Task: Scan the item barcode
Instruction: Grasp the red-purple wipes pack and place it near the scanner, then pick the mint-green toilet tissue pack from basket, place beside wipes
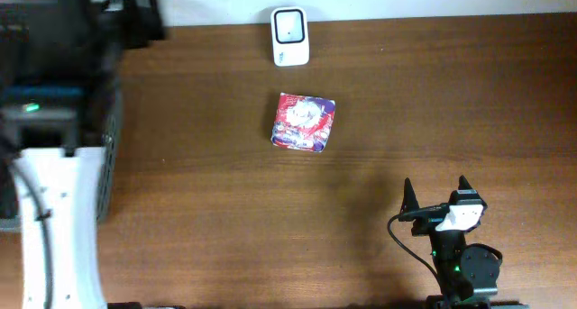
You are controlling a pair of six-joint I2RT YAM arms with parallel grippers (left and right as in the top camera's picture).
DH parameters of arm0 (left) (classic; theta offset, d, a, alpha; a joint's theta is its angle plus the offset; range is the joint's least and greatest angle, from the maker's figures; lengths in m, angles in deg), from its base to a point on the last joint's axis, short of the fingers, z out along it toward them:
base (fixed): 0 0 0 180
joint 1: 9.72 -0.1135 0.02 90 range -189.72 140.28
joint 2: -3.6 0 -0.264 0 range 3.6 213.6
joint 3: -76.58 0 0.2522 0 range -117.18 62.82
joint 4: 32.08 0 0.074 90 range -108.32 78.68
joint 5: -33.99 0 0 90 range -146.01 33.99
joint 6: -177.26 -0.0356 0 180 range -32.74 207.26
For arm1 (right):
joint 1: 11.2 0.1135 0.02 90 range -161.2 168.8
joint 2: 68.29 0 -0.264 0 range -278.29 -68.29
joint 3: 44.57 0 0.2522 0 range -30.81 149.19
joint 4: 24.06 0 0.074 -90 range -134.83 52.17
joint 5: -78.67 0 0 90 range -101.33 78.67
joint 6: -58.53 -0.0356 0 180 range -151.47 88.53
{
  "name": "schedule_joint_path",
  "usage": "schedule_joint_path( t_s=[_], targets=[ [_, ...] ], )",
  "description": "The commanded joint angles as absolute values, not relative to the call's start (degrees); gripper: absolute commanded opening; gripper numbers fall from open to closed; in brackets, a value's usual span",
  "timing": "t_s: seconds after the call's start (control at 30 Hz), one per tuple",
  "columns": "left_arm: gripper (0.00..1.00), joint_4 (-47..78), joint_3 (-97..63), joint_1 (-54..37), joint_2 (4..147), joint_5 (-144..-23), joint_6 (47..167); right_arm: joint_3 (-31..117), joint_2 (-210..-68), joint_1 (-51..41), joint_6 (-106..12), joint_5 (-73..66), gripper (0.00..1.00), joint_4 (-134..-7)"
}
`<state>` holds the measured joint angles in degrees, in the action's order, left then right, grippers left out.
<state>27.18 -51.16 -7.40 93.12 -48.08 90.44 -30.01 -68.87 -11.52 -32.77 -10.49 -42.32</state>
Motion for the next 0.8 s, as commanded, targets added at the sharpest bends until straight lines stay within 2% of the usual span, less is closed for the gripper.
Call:
schedule_joint_path(
  t_s=[0.0, 0.07, 0.1, 0.13, 0.2, 0.3, 0.43, 0.6, 0.73, 0.77],
  targets=[
    [0.99, 30.5, -50.4, -25.3, 96.5, -44.2, 90.6, -30.5, -68.5, -11.2, -32.8, -11.0, 0.99, -42.4],
    [0.99, 35.6, -50.4, -32.9, 100.2, -44.2, 89.5, -30.5, -68.5, -11.2, -32.8, -11.0, 0.98, -42.4],
    [0.94, 39.9, -50.4, -36.0, 103.4, -44.2, 86.4, -30.5, -68.5, -11.2, -32.8, -11.0, 0.99, -42.4],
    [0.95, 42.5, -50.1, -37.9, 106.5, -44.2, 85.2, -30.5, -68.5, -11.2, -32.8, -11.0, 0.99, -42.4],
    [0.94, 48.4, -49.7, -40.2, 113.1, -43.9, 79.4, -30.5, -68.5, -11.2, -32.8, -11.0, 0.99, -42.4],
    [0.88, 54.3, -49.6, -40.6, 122.6, -36.2, 79.0, -30.5, -68.5, -11.2, -32.8, -11.0, 0.99, -42.4],
    [0.9, 52.6, -44.7, -40.8, 127.9, -27.1, 82.4, -30.5, -68.5, -11.2, -32.8, -11.0, 0.99, -42.4],
    [0.84, 44.2, -32.2, -43.0, 128.9, -19.6, 81.0, -30.5, -68.5, -11.2, -32.8, -11.0, 0.99, -42.4],
    [0.68, 43.5, -32.0, -49.2, 128.9, -30.4, 81.0, -30.5, -68.5, -11.2, -32.8, -11.0, 0.99, -42.4],
    [0.44, 43.4, -32.0, -50.3, 128.9, -32.1, 81.0, -30.5, -68.5, -11.2, -32.8, -11.0, 0.99, -42.4]
  ],
)
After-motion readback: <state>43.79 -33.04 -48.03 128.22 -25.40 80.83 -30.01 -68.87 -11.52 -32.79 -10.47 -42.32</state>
